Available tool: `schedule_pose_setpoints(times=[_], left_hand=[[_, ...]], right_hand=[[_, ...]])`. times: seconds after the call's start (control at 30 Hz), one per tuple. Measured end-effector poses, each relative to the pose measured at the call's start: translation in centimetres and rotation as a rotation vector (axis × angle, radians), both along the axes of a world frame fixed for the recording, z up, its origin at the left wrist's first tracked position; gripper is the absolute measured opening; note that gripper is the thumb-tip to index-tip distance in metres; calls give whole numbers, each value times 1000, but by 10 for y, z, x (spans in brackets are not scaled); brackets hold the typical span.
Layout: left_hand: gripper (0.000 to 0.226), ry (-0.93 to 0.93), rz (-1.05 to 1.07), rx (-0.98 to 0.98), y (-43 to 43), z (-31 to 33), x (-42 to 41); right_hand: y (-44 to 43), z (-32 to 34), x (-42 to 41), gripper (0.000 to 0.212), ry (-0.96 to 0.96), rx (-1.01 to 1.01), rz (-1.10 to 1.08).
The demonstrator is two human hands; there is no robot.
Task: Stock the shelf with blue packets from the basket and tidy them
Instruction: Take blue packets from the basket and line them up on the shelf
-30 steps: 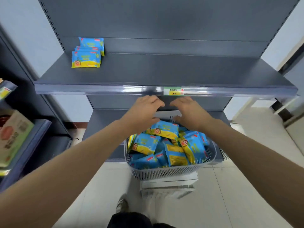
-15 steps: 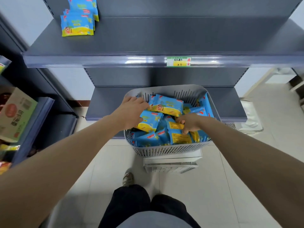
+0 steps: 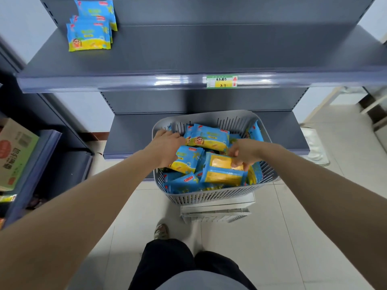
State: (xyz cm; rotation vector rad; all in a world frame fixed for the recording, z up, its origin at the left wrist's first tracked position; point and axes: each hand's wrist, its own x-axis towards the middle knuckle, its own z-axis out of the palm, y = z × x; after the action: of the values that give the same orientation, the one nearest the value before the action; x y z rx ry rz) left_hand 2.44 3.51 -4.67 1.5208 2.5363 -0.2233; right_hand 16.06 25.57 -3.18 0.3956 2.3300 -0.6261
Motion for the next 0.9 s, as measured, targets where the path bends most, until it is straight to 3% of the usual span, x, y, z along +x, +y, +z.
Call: schedule_pose_setpoints(times=[0.1, 0.2, 0.27, 0.33, 0.47, 0.57, 0.63, 0.8, 0.9], left_hand=[[55, -1, -24, -82, 6, -9, -3], [66, -7, -35, -143, 14, -15, -6], [66, -6, -47, -173, 19, -18, -7], [63, 32, -82, -208, 24, -20, -8], [63, 68, -104, -211, 30, -26, -5], [60, 23, -93, -170, 31, -29, -7], [52, -15, -101, -167, 30, -28, -12], [33, 17, -175, -237, 30, -19, -19], [38, -115, -98, -177, 37, 5, -21]], right_hand=[[7, 14, -5, 32, 33, -93, -144], [15, 22, -8, 28, 206, -140, -298], [17, 24, -8, 20, 297, -177, -415], [17, 21, -5, 29, 369, -162, -493], [9, 19, -5, 11, 479, -11, -396], [10, 18, -9, 49, 492, 59, -299], [11, 19, -12, 62, 481, 15, -302], [10, 24, -20, 37, 406, 106, -286], [8, 39, -28, 25, 466, 215, -290]])
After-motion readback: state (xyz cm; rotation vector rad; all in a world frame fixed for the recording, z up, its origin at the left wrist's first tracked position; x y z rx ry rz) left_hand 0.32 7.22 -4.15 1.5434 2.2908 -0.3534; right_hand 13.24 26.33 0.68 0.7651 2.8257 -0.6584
